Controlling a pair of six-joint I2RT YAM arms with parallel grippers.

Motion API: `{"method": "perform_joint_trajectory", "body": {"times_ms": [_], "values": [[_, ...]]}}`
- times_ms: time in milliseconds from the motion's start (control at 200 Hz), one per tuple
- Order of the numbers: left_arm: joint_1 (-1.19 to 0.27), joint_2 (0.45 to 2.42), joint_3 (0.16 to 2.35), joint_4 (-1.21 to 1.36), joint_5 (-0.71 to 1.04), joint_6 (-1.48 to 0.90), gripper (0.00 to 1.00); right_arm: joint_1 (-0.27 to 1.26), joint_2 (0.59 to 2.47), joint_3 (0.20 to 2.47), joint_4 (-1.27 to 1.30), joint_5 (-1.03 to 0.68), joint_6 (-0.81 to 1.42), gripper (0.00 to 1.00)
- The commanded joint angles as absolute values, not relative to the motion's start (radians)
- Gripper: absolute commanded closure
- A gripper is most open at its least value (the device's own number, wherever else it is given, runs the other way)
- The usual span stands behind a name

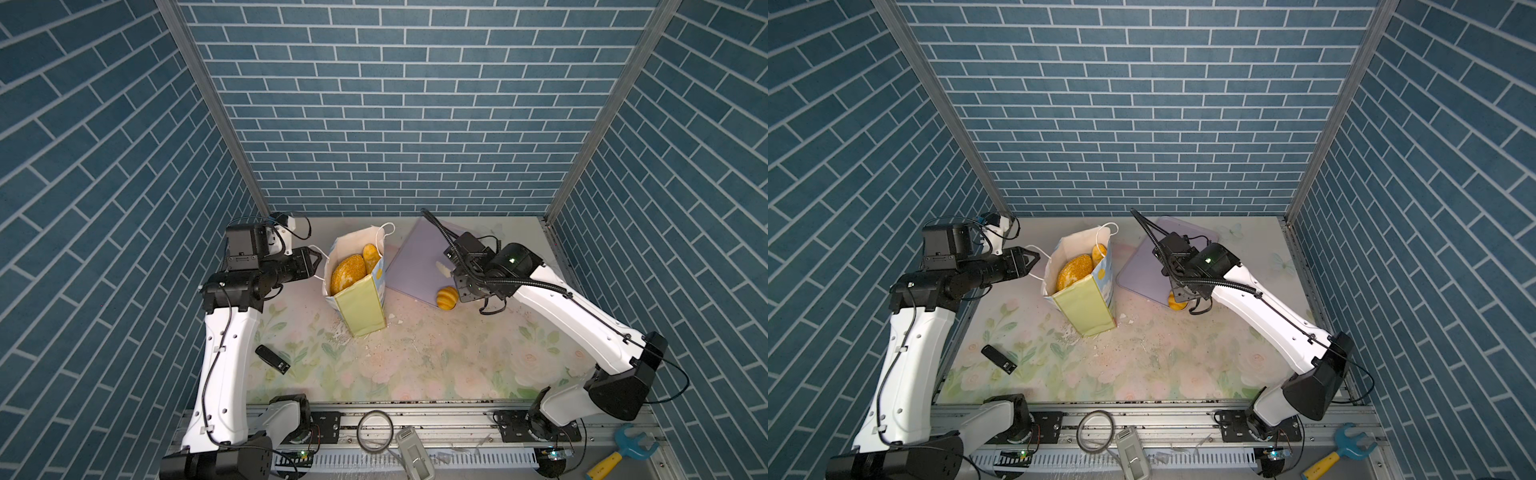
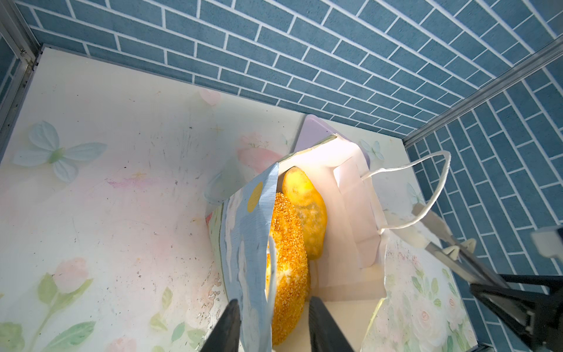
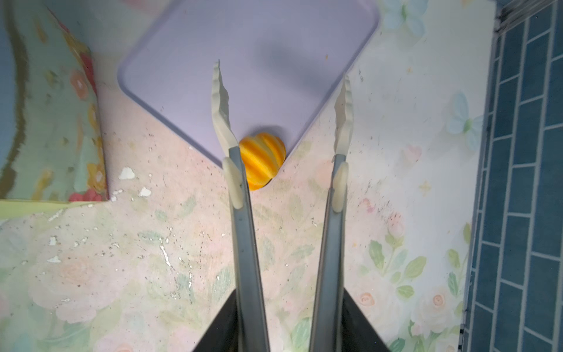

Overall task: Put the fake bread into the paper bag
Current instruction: 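Swing the empty right tongs back and pinch the round striped bun, then lift the round striped bun with the right tongs over the bag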

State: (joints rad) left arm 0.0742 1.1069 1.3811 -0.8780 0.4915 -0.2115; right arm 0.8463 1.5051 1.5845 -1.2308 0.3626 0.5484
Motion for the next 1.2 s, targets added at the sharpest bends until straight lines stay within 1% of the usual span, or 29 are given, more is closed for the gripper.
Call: {"method": "perform_joint_trajectory", "body": {"times_ms": [0, 235, 530, 740, 935, 1115, 1195], "values": [[0.080, 1.103, 1.390, -0.889, 0.492, -0.206, 0.61, 0.829, 1.511, 1.542, -1.144, 0.300, 0.617, 0.53], [0.080, 1.104, 1.389, -0.896, 0.489, -0.208, 0.60, 0.803, 1.573, 1.467, -1.045, 0.219, 0.601, 0.52], [0.080, 1.111, 1.396, -0.899, 0.477, -0.201, 0.60, 0.778, 1.643, 1.432, -1.030, 0.202, 0.604, 0.53], [0.080, 1.115, 1.406, -0.905, 0.472, -0.192, 0.61, 0.775, 1.644, 1.400, -1.031, 0.199, 0.627, 0.54], [0.081, 1.116, 1.405, -0.904, 0.463, -0.189, 0.60, 0.774, 1.647, 1.387, -0.986, 0.155, 0.627, 0.62], [0.080, 1.114, 1.407, -0.898, 0.460, -0.203, 0.60, 0.777, 1.632, 1.443, -1.025, 0.192, 0.610, 0.67], [0.081, 1.112, 1.411, -0.896, 0.459, -0.208, 0.60, 0.778, 1.613, 1.476, -1.049, 0.217, 0.599, 0.67]]}}
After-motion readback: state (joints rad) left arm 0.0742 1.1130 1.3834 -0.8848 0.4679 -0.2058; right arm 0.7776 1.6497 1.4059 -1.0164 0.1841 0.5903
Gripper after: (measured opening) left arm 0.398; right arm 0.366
